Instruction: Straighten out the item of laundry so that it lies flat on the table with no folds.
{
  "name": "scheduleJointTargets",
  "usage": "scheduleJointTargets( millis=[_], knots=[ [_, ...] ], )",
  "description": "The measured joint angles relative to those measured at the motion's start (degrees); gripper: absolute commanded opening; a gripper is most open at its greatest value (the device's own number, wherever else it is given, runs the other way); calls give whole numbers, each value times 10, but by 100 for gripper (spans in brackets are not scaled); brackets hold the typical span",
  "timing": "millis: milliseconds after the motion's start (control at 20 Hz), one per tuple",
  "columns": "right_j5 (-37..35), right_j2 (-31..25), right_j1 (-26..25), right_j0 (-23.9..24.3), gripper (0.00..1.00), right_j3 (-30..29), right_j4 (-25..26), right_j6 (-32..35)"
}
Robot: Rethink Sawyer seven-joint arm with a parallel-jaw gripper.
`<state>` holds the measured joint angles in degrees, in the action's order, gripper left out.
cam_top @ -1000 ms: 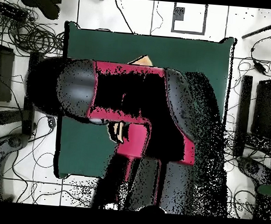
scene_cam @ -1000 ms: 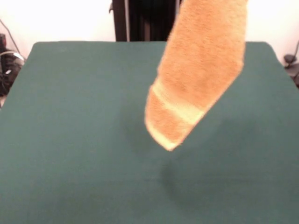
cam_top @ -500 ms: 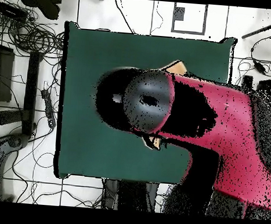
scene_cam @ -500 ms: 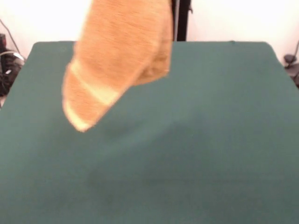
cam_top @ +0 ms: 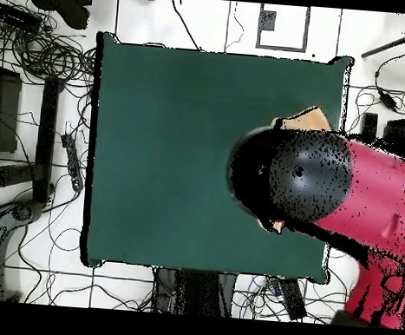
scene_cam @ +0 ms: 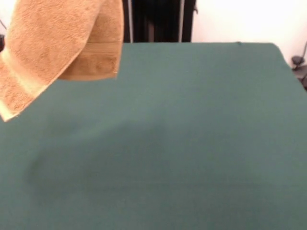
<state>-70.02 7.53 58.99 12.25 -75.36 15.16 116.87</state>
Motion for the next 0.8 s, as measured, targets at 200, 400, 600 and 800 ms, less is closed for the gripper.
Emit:
scheduleJointTargets(
  millis=[200, 400, 600, 800],
  knots=[
    [30, -4, -3, 16, 0, -17, 1, 0],
    [67, -8, -9, 18, 0, -34, 7, 0],
    [101, -16, -15, 17, 0, -44, 23, 0],
    [147, -19, -32, 12, 0, -51, 43, 0]
  ],
)
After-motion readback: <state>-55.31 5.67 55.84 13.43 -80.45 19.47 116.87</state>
